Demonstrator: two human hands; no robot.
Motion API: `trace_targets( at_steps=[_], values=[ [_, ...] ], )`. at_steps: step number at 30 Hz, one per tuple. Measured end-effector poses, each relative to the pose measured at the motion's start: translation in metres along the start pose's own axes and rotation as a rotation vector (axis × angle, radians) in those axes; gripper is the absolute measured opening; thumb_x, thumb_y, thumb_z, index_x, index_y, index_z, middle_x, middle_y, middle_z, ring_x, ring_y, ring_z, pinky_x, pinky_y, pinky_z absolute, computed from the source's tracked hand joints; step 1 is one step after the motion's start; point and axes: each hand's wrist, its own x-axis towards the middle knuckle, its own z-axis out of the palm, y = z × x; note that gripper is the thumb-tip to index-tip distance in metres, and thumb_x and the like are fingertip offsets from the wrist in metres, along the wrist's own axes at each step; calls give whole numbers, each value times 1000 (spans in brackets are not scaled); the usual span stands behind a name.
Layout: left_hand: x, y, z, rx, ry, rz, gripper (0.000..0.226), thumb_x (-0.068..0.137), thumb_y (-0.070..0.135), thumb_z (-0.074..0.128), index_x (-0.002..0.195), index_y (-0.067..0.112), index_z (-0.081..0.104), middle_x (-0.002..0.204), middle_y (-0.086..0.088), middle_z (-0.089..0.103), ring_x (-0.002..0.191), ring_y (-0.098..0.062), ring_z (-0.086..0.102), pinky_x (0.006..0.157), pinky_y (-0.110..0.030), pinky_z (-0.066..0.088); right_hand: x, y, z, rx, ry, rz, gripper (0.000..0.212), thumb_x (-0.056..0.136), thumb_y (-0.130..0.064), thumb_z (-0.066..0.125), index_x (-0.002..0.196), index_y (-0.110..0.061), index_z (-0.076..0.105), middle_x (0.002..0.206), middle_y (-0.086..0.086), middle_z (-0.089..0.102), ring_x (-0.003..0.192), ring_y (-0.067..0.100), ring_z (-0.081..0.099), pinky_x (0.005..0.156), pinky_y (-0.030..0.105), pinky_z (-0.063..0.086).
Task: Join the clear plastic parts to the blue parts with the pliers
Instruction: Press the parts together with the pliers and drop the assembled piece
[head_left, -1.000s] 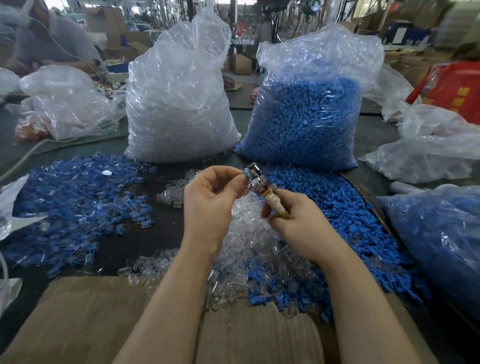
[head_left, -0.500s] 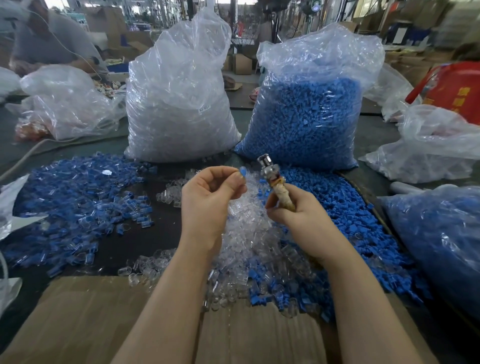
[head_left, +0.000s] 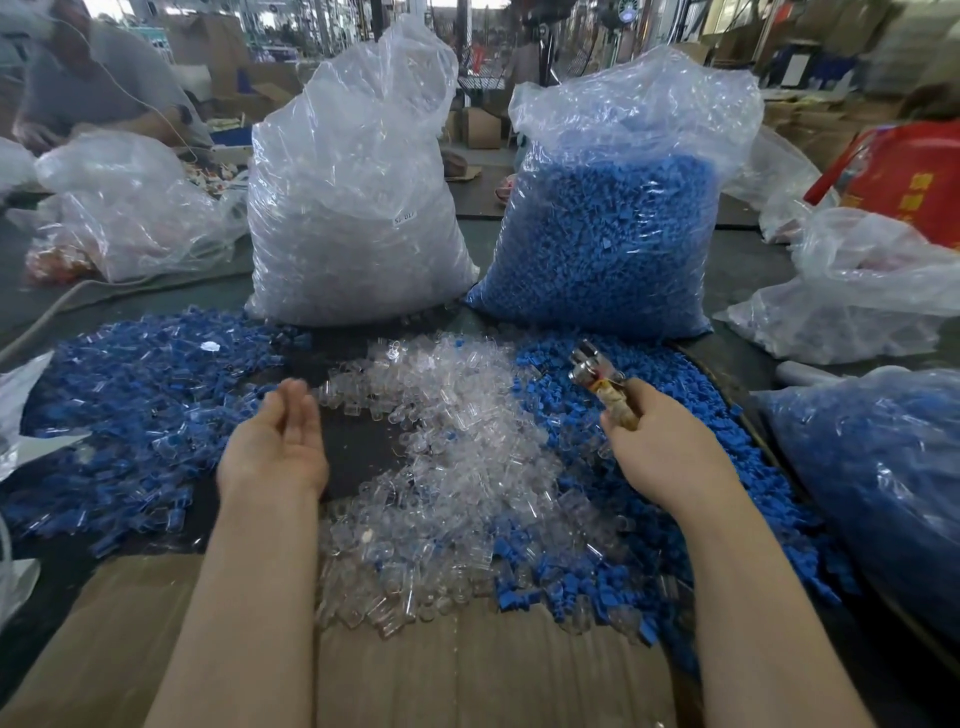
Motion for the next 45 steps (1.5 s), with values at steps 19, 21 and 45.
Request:
trace_targets(
  at_steps=[19, 21, 45],
  values=[
    [0, -5, 5, 985, -268, 248, 10, 91, 10, 66, 93, 19, 69, 80, 3, 74, 73, -8, 64, 67, -23, 48, -1, 2, 2, -285, -62, 225, 14, 87, -20, 61, 78, -15, 51, 71, 5, 57, 60, 21, 54, 48, 27, 34],
    [-1, -13, 4, 1266, -356, 330, 10, 89, 11, 69, 92, 21, 71, 84, 3, 71, 78, -11, 62, 64, -23, 43, -2, 1, 3, -292, -57, 237, 18, 88, -20, 61, 76, -15, 49, 71, 6, 56, 60, 21, 53, 48, 28, 33],
    [-1, -33, -1, 1543, -482, 577, 16, 89, 18, 71, 94, 26, 59, 94, 3, 68, 84, -15, 66, 68, -29, 53, 1, -1, 13, -163, 116, 107, 15, 86, -28, 66, 78, -20, 56, 70, 1, 59, 62, 21, 55, 50, 28, 38]
  ],
)
